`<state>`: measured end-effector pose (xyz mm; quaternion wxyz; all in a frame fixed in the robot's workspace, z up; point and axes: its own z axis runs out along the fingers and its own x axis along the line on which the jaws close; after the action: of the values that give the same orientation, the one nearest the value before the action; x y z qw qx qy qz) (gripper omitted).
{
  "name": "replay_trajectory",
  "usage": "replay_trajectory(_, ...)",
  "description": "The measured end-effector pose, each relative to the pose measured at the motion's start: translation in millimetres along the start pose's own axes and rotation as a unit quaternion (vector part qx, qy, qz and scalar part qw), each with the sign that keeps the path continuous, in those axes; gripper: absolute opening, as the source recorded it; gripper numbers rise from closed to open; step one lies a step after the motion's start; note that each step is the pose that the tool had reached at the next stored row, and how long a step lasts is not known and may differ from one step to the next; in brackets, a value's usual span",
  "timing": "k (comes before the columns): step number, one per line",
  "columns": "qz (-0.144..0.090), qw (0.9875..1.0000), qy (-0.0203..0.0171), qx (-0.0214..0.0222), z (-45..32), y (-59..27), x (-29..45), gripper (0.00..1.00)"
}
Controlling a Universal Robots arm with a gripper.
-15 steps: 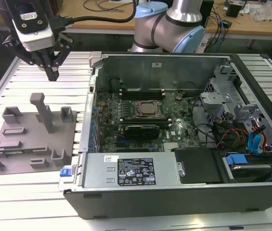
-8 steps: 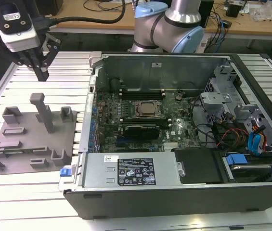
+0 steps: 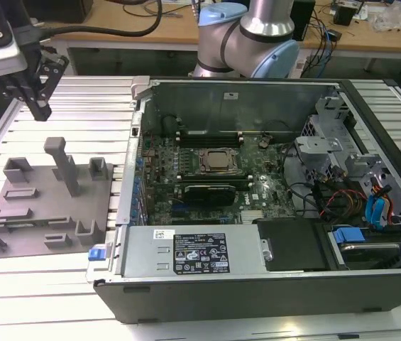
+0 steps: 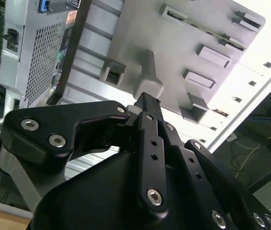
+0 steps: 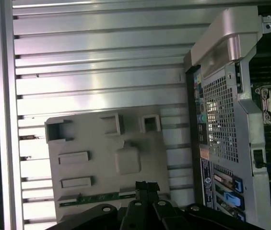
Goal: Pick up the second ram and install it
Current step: 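Reach for the second ram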
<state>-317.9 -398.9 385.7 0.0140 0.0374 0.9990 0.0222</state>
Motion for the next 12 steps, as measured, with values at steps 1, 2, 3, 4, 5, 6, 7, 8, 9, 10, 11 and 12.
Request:
replay_trajectory(1,0.0,1.0,0.0,0.0,0.1,-0.2,2.2,0.08)
replay_trajectory(2,0.0,1.0,0.0,0.0,0.2,-0.5,6.1,0.08)
replay_trajectory(3,0.0,1.0,0.0,0.0,0.3,-0.6,8.2,0.08)
replay_trajectory(4,0.0,1.0,0.0,0.0,0.4,-0.9,12.1,0.08)
replay_trajectory(5,0.0,1.0,0.0001,0.0001,0.5,-1.1,14.1,0.08)
replay_trajectory(6,0.0,1.0,0.0,0.0,0.6,-1.3,16.6,0.08)
replay_trajectory(7,0.0,1.0,0.0,0.0,0.7,-1.4,18.4,0.08)
replay_trajectory(8,0.0,1.0,0.0,0.0,0.8,-1.6,20.6,0.08)
replay_trajectory(9,0.0,1.0,0.0,0.0,1.0,-1.9,24.9,0.08)
replay_trajectory(10,0.0,1.0,0.0,0.0,1.1,-2.2,27.9,0.08)
replay_trajectory(11,0.0,1.0,0.0,0.0,1.3,-2.3,30.0,0.08)
replay_trajectory(12,0.0,1.0,0.0,0.0,1.4,-2.7,34.8,0.08)
